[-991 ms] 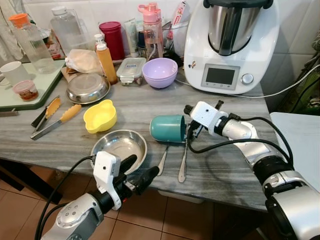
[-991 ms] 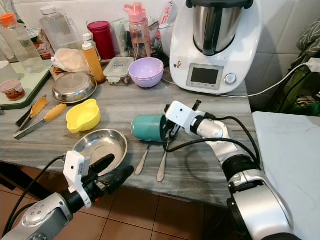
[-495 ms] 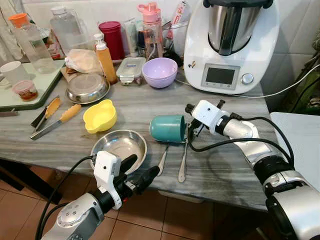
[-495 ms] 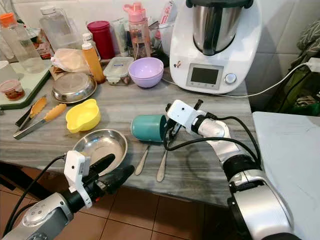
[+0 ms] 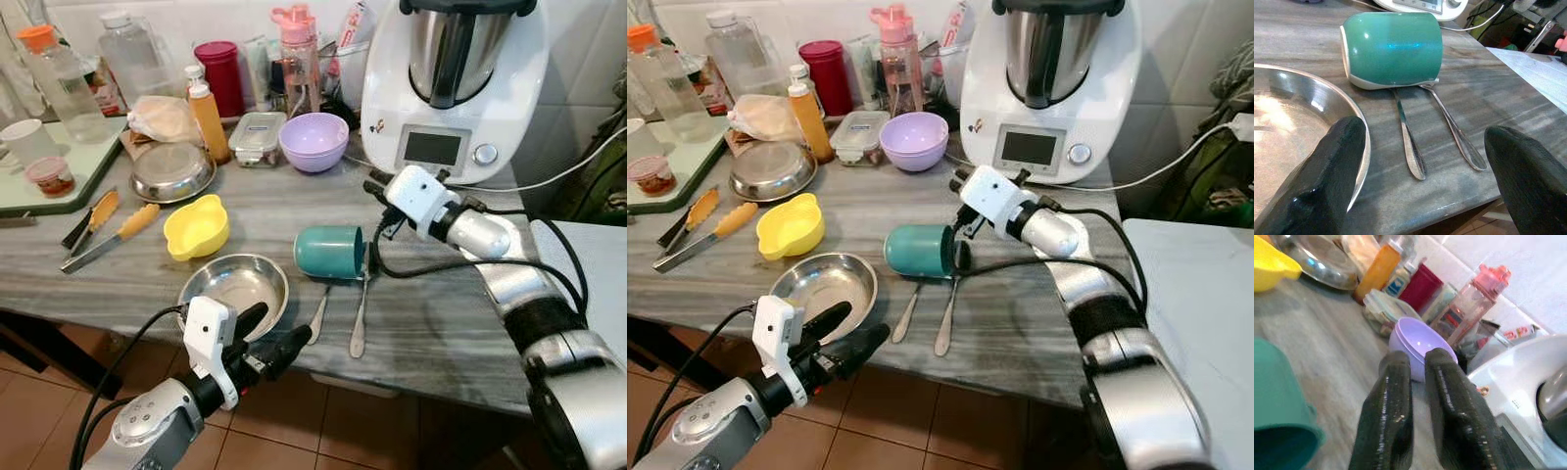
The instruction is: Setting the table
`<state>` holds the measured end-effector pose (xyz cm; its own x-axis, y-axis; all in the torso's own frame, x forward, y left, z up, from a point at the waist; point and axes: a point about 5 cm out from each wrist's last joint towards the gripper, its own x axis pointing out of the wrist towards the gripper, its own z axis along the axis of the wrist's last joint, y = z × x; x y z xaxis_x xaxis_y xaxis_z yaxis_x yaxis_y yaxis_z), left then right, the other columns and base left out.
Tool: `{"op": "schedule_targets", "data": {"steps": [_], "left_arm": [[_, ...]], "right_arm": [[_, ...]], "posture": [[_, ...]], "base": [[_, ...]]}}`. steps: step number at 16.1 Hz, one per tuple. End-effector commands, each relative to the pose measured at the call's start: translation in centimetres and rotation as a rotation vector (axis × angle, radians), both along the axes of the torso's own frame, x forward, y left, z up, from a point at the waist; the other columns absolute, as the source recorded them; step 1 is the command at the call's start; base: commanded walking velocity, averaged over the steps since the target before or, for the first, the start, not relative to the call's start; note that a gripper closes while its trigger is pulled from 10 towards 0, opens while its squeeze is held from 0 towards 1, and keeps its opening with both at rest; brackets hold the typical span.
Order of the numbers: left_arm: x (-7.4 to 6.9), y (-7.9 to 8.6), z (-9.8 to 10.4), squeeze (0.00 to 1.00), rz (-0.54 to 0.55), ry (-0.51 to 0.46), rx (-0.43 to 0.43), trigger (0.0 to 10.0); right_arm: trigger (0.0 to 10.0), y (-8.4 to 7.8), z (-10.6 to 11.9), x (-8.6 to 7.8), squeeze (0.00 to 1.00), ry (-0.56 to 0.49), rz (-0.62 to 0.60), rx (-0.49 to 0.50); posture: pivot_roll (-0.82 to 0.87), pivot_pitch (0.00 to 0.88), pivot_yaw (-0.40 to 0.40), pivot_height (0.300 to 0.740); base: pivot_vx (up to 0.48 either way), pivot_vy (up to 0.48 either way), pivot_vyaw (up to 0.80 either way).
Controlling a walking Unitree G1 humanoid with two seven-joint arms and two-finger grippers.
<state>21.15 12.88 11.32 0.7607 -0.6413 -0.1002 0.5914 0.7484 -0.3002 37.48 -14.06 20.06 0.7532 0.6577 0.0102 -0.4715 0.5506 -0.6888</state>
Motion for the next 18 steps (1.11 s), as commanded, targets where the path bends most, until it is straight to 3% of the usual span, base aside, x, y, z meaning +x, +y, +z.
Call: {"op": "schedule_targets", "data": {"steps": [1,4,8,12,15,18], "left_arm": [[0.0,0.2,-0.3,0.0,0.006,0.009,0.02,10.0],[-0.1,0.3,-0.3,0.0,0.007,0.01,0.023,10.0],[-0.1,0.2,-0.1,0.0,-0.001,0.01,0.027,10.0],[-0.2,0.3,-0.1,0.0,-0.006,0.014,0.032,10.0],[-0.4,0.5,-0.4,0.0,-0.003,0.024,0.041,10.0],[-0.7,0.6,-0.5,0.0,0.011,0.034,0.042,10.0]], "right_arm": [[10.0,-0.1,1.0,-0.4,1.0,-0.015,0.022,0.013],[10.0,-1.2,1.1,-1.6,1.0,0.014,0.075,-0.022],[10.0,-2.4,-0.6,-3.1,1.0,0.122,0.098,-0.11],[10.0,-2.9,-1.9,-2.9,1.0,0.155,0.077,-0.176],[10.0,-2.4,-3.0,-2.1,1.0,0.151,0.089,-0.282],[10.0,-2.0,-3.1,-1.5,1.0,0.135,0.088,-0.309]], "posture": [[-0.13,0.044,0.093,0.74],[-0.14,0.047,0.095,0.74],[-0.15,0.055,0.103,0.74],[-0.14,0.065,0.11,0.74],[-0.13,0.084,0.106,0.74],[-0.11,0.093,0.096,0.74]], "base": [[0.0,0.0,0.0],[0.0,0.0,0.0],[0.0,0.0,0.0],[0.0,0.0,0.0],[0.0,0.0,0.0],[0.0,0.0,0.0]]}}
